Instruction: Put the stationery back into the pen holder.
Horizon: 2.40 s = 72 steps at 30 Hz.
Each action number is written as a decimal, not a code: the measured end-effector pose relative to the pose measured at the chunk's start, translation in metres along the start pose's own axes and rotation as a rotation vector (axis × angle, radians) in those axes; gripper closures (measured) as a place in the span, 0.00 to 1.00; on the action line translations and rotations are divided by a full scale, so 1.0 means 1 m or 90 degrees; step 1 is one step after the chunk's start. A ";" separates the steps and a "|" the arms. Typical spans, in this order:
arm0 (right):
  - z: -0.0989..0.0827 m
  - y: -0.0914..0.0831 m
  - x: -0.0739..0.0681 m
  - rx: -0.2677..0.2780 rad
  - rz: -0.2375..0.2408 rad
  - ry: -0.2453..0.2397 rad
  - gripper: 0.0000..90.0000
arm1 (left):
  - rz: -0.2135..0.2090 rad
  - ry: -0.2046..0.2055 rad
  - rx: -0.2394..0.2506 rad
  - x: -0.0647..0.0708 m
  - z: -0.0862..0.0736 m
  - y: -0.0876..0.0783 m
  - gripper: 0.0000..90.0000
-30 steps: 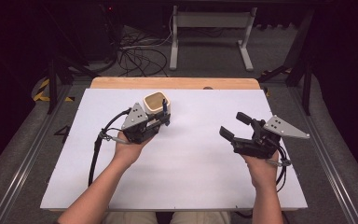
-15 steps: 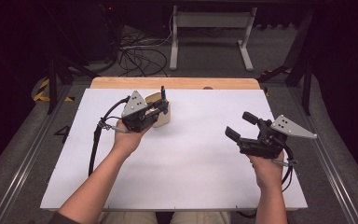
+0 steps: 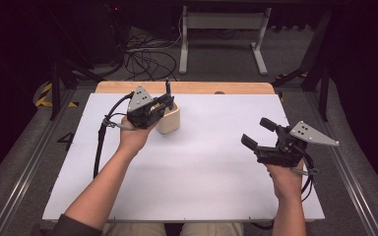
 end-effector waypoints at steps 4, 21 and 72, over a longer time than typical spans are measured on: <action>-0.001 0.000 0.001 -0.002 -0.001 0.001 0.06 | 0.017 -0.003 -0.004 -0.009 -0.002 0.004 0.88; -0.002 0.001 0.000 -0.009 0.000 0.000 0.06 | 0.055 -0.038 -0.055 -0.035 -0.027 0.023 0.88; -0.006 0.003 0.002 -0.026 0.001 0.009 0.06 | 0.054 -0.065 -0.155 -0.036 -0.073 0.046 0.77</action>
Point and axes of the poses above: each handheld gripper's, and its own axes: y roughly forward along the jaws, z roughly out of its top, x roughly to its right, the point moved 9 cm from there along y, roughly forward along the jaws, and after that the axes turned 7 degrees about z, right-handed, at the moved point
